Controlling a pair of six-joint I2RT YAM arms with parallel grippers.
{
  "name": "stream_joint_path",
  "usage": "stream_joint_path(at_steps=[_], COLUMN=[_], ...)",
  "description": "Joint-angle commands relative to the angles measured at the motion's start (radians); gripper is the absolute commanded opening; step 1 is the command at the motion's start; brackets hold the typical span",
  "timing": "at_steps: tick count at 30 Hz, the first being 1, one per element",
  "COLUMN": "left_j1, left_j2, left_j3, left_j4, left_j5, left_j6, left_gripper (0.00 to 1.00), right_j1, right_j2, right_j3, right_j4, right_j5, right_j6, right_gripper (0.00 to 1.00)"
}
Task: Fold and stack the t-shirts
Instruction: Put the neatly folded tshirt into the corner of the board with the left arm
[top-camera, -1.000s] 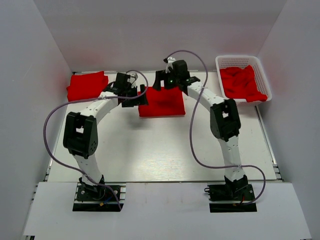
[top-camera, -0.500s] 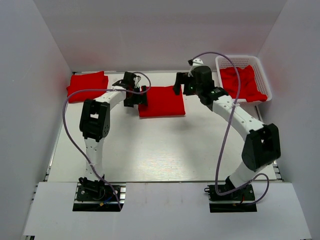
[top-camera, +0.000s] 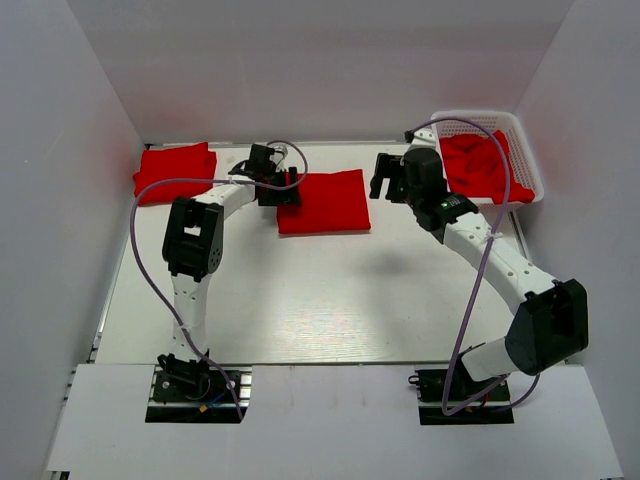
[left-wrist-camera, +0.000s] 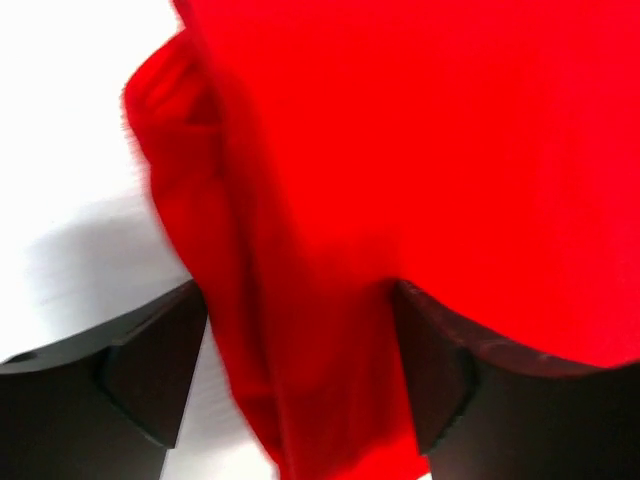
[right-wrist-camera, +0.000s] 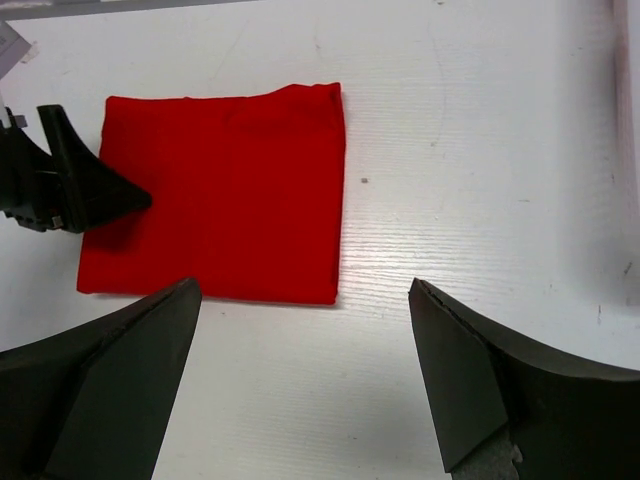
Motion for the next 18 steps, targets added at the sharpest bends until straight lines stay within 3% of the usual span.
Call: stream_joint_path(at_steps=[1,2,5,6,9,18], left_j1=[-0.014,-0.014,-0.014,-0.014,-0.014,0.025], left_j2=[0.009,0.009,0.033,0.047,0.047,-0.097], left_j3=[-0.055,-0.055,-0.041,-0.026,-0.002,0.002], left_j4=[0.067,0.079,0.067,0.055,0.044,0.073], left_j5=[0.130,0.144,0.162,0.162,0.162,0.136], left_j6=[0.031,0.031,0.049,0.049,0.068,0.163], left_gripper=[0.81,0.79,0.55,0.36,0.02,0.00], right_j1=[-0.008,-0.007,-0.010,-0.014,-0.017,-0.033], right_j2=[-0.002,0.001,0.010,0.010,0.003,-0.042], right_j3=[-0.002,0.000,0.000,-0.003,-0.011,-0.044], right_j4=[-0.020,-0.026,-0.044,-0.055,-0.061,-0.081], right_j5=[0.063,0.069,0.089,0.091,0.119,0.171], right_j6=[0.030,0.036,0.053,0.059,0.059,0.064], right_gripper=[0.90,0.90,0.90,0.90,0.90,0.90])
